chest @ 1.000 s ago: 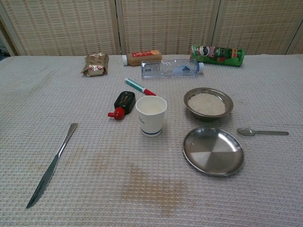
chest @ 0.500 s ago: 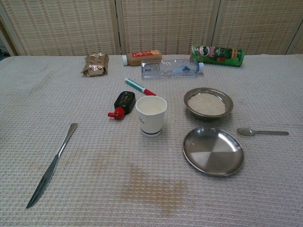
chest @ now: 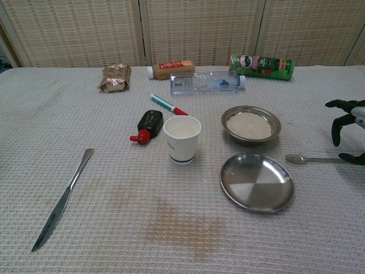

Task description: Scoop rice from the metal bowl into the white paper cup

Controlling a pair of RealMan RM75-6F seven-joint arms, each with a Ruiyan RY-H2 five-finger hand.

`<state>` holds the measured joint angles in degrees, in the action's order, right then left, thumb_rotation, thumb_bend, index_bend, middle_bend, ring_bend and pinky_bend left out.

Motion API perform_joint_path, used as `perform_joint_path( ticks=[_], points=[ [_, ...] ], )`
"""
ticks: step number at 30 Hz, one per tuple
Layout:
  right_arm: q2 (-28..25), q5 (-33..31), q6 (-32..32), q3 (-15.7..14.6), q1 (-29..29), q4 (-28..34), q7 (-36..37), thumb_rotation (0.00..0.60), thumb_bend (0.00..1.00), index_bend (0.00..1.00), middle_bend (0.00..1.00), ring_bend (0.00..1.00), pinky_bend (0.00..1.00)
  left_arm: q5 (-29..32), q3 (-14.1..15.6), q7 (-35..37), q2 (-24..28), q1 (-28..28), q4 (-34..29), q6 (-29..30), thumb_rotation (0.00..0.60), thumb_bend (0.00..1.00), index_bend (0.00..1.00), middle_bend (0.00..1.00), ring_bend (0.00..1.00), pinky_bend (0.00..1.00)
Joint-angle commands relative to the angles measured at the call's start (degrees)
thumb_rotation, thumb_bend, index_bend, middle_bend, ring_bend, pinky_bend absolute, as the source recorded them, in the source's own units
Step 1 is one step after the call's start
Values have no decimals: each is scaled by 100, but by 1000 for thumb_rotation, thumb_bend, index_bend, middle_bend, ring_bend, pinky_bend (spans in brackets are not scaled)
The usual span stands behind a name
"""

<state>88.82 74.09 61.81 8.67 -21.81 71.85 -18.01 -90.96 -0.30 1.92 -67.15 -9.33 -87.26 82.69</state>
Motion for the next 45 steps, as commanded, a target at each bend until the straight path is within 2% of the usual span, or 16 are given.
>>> perform_joint_path(
  ticks=[1, 11, 27, 45],
  points=[
    [93, -72, -89, 29, -83, -71, -20, 600, 286, 531, 0, 0, 0, -8, 4, 27, 11, -3, -6, 2, 600, 436, 0, 0, 0, 126],
    [296, -299, -344, -5, -293, -265, -225, 600, 318, 542, 0, 0, 0, 23, 24, 121, 49, -33, -8, -75, 600, 436, 0, 0, 0, 126],
    [251, -463, -397, -116, -325, -274, -246, 600, 318, 495, 0, 0, 0, 29, 56, 142, 76, -60, -34, -133, 600, 436, 0, 0, 0, 126],
    [319, -595, -483, -183, -379, -355, -214, 600, 317, 495, 0, 0, 0, 65, 75, 109, 91, -84, -49, -204, 600, 442, 0, 0, 0, 126]
  ],
)
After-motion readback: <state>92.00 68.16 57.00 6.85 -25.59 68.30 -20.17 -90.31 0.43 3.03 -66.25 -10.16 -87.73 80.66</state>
